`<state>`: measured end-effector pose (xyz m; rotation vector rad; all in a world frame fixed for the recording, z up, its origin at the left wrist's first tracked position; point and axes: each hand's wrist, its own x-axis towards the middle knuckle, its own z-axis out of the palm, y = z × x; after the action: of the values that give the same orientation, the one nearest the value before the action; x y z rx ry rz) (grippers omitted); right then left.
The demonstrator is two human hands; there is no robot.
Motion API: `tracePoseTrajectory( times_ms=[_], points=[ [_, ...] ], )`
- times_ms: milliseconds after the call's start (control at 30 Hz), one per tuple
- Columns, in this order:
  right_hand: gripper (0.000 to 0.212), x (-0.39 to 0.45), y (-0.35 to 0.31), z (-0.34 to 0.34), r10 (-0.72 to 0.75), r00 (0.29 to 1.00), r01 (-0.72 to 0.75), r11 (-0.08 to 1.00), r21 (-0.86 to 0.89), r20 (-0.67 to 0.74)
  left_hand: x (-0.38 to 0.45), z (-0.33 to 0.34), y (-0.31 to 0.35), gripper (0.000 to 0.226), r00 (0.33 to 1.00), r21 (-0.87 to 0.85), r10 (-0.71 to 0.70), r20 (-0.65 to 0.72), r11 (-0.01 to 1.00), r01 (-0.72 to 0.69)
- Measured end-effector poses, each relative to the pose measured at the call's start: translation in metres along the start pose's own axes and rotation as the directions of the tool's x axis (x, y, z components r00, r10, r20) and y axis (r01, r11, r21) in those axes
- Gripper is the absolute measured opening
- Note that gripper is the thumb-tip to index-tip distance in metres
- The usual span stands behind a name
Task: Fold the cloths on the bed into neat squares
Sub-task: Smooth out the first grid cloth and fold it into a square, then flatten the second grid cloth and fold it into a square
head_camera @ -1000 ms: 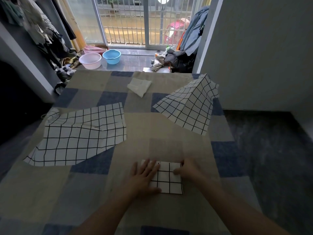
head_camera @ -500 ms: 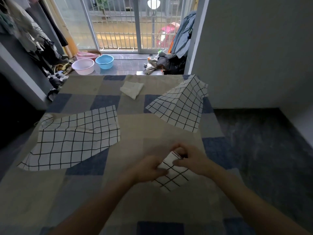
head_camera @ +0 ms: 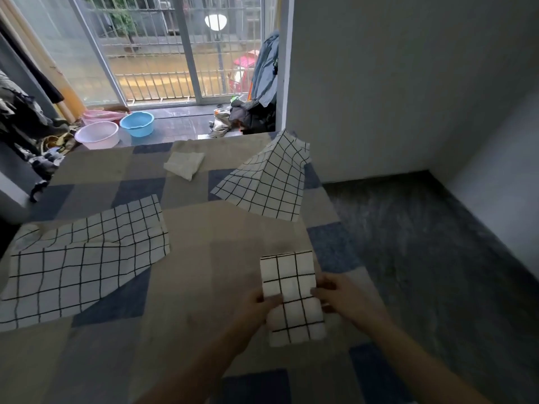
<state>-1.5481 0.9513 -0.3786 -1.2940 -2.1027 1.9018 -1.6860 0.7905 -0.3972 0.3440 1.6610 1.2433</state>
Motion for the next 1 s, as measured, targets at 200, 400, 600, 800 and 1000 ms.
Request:
tracePoseTrajectory(
  times_ms=[200, 400, 600, 800, 1000],
  points=[
    [0.009, 0.031, 0.042, 0.000, -0.014, 0.966, -0.070, 0.946, -0.316, -0.256, 0.007, -0.026, -0.020, 0.041, 0.993, 0.170, 0.101, -0.065, 0.981, -0.089],
    [0.020, 0.037, 0.058, 0.008, -0.028, 0.929, -0.119, 0.921, -0.371, -0.368, 0.000, -0.076, -0.054, 0.019, 0.953, 0.382, 0.207, -0.221, 0.917, -0.110],
    [0.020, 0.042, 0.058, 0.001, -0.087, 0.941, -0.091, 0.867, -0.490, -0.328, -0.009, -0.113, -0.087, 0.031, 0.933, 0.604, 0.294, -0.207, 0.789, -0.115],
    [0.003, 0.049, 0.059, 0.002, -0.120, 0.934, -0.091, 0.831, -0.549, -0.336, -0.020, -0.126, -0.097, 0.033, 0.922, 0.777, 0.372, -0.107, 0.610, -0.156],
    [0.011, 0.050, 0.060, -0.002, -0.133, 0.926, -0.117, 0.787, -0.605, -0.352, -0.024, -0.131, -0.106, 0.037, 0.879, 0.854, 0.455, -0.142, 0.505, -0.124]
  ],
)
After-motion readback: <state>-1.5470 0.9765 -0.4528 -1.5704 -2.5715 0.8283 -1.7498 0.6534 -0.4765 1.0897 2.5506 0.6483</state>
